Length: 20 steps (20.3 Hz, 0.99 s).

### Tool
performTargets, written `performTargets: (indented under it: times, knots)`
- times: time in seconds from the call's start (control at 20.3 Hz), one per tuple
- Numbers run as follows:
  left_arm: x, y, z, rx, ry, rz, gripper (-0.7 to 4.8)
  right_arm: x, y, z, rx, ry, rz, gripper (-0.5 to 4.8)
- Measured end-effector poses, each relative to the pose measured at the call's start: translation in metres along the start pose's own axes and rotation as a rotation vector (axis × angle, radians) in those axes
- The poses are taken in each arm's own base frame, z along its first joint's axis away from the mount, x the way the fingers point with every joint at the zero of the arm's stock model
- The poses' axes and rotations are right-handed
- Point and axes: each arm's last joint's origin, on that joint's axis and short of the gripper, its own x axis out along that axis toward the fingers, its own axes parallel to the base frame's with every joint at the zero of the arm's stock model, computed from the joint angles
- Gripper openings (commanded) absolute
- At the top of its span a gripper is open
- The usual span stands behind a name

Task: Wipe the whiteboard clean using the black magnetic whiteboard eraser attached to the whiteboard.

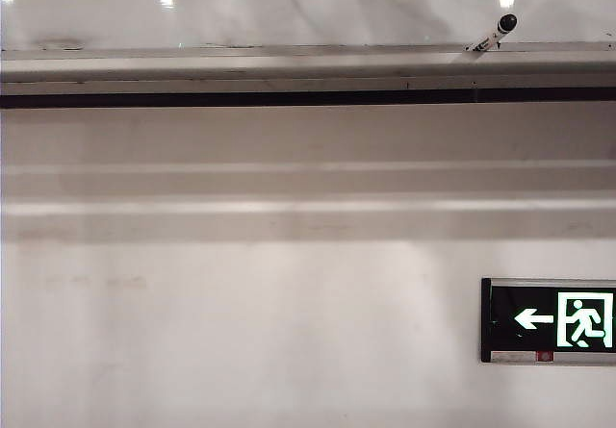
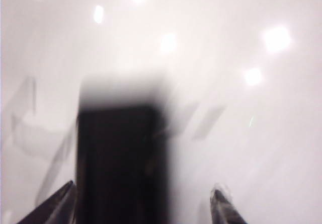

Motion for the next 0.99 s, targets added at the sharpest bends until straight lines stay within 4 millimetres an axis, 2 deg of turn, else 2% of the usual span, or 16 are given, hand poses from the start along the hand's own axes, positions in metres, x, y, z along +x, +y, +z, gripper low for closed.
performTargets:
  times: [0.05,0.1,0.15,0.2,0.25,0.39,0.44,0.49,0.54,0.59,0.74,0.99]
  knots:
    - [0.0,0.0,0.0,-0.003,0.0,0.0,-0.06,-0.004,-0.004,0.016,0.011,-0.039,-0.009,3.46]
    - [0.0,0.0,0.0,-0.004,0.0,0.0,-0.05,-0.01,-0.012,0.033,0.018,-0.08,-0.023,3.23]
    - [0.0,0.0,0.0,-0.012,0.0,0.0,0.0,-0.016,-0.017,0.047,0.027,-0.112,-0.03,2.2]
    - [0.0,0.0,0.0,-0.03,0.0,-0.001,0.26,-0.021,-0.022,0.059,0.034,-0.138,-0.041,0.79]
    - [0.002,0.0,-0.001,-0.055,0.002,-0.016,0.71,-0.025,-0.027,0.067,0.039,-0.153,-0.05,-0.02]
    - [0.022,-0.004,-0.005,-0.155,-0.004,-0.167,2.39,-0.048,-0.052,0.105,0.038,-0.225,-0.097,-0.01]
    - [0.029,-0.007,-0.009,-0.178,0.002,-0.206,3.28,-0.056,-0.061,0.117,0.045,-0.247,-0.129,-0.01]
    - [0.043,-0.014,-0.014,-0.21,0.007,-0.264,3.68,-0.069,-0.075,0.135,0.058,-0.281,-0.193,-0.01]
    - [0.05,-0.018,-0.018,-0.218,0.006,-0.294,4.43,-0.076,-0.082,0.144,0.064,-0.288,-0.219,-0.01]
    - [0.061,-0.026,-0.022,-0.228,-0.004,-0.327,4.79,-0.085,-0.089,0.153,0.058,-0.288,-0.237,-0.01]
    - [0.09,-0.045,-0.038,-0.257,-0.038,-0.32,4.79,-0.099,-0.099,0.165,0.024,-0.269,-0.242,-0.01]
    - [0.145,-0.073,-0.077,-0.359,-0.131,-0.211,4.79,-0.099,-0.097,0.162,0.011,-0.227,-0.216,-0.01]
